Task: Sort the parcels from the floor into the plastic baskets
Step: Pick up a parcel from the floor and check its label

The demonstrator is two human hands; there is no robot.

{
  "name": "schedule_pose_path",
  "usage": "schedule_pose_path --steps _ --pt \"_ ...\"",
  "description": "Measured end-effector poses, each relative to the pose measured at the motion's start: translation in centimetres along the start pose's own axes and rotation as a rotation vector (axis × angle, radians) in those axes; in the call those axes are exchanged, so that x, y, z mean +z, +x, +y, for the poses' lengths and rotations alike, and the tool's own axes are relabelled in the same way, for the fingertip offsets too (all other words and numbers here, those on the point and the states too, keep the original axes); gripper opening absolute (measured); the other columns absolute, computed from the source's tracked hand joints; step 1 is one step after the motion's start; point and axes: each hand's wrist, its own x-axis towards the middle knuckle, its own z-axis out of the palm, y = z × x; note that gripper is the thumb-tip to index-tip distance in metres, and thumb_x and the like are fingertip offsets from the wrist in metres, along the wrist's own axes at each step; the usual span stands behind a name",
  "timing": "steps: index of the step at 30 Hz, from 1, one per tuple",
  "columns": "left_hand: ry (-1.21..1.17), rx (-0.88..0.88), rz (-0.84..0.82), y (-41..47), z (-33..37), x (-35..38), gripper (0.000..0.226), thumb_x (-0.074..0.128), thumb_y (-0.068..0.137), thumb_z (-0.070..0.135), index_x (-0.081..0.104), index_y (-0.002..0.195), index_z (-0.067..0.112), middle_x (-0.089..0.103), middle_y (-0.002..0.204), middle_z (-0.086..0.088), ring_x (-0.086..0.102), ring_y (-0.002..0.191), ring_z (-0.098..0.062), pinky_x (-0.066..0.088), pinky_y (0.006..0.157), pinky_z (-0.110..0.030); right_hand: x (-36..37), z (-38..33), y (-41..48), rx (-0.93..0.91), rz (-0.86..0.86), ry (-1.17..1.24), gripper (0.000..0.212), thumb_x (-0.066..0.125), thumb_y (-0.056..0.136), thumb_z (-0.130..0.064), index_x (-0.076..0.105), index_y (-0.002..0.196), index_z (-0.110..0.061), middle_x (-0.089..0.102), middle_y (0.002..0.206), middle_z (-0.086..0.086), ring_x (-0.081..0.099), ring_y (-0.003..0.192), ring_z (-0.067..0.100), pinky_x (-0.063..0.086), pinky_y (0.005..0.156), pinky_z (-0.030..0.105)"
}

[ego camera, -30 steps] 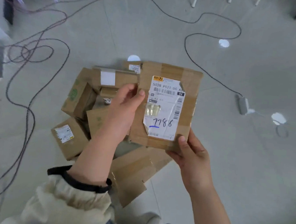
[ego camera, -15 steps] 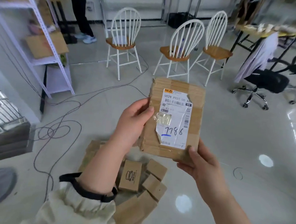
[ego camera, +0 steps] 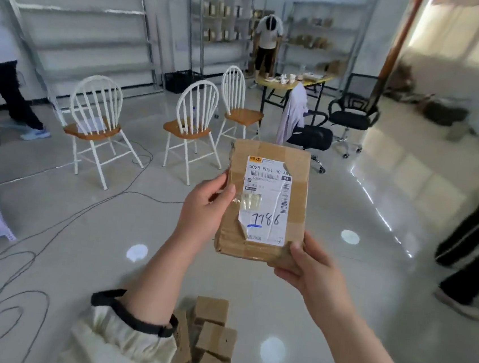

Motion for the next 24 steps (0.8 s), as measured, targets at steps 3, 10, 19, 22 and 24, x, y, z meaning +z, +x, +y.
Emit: schedule_pose_path --steps 3,10,19,22,24 --pt "-0.072 0.019 -0.183 0.9 0.8 3.3 0.026 0.055 0.094 0.026 0.062 0.107 0.047 0.069 0.106 0.012 0.066 0.096 -0.005 0.054 0.077 -0.02 -2.5 -0.9 -2.5 -0.053 0.148 -0.006 0.036 0.045 0.098 -0.014 0.057 0.125 -0.035 0.07 0.111 -0.007 0.068 0.1 0.021 0.054 0.068 0.023" --pt "-0.261 0.04 -0.561 -2.6 2.1 13.9 0.031 0.053 0.095 0.02 0.062 0.116 0.041 0.07 0.104 0.021 0.066 0.094 0.001 0.052 0.073 -0.012 -8.6 -1.6 -12.5 -0.192 0.535 -0.063 0.042 0.048 0.097 -0.015 0.059 0.12 -0.048 0.07 0.112 -0.008 0.069 0.092 0.014 0.053 0.069 0.024" --pt "-0.331 0.061 -0.954 -13.6 6.3 26.8 0.02 0.054 0.094 0.022 0.066 0.098 0.038 0.071 0.099 0.016 0.066 0.094 -0.004 0.053 0.084 -0.027 -14.1 -1.4 -27.6 -0.278 0.982 0.061 0.042 0.052 0.094 -0.015 0.056 0.12 -0.047 0.072 0.105 -0.007 0.068 0.086 0.015 0.055 0.076 0.033" --pt "-0.341 0.061 -1.086 -18.3 7.8 30.7 0.017 0.054 0.094 0.019 0.064 0.101 0.03 0.071 0.103 0.007 0.066 0.097 -0.012 0.053 0.088 -0.034 -15.7 -1.4 -32.7 -0.284 1.1 0.084 0.042 0.052 0.093 -0.015 0.054 0.124 -0.044 0.072 0.109 -0.002 0.068 0.092 0.021 0.056 0.077 0.033" --pt "-0.358 0.074 -1.164 -21.4 8.9 33.2 0.017 0.054 0.094 0.017 0.064 0.106 0.025 0.07 0.105 0.003 0.066 0.098 -0.014 0.053 0.088 -0.034 -16.8 -1.5 -36.2 -0.289 1.163 0.095 0.041 0.051 0.094 -0.015 0.055 0.123 -0.045 0.071 0.112 0.0 0.066 0.095 0.024 0.056 0.074 0.031"
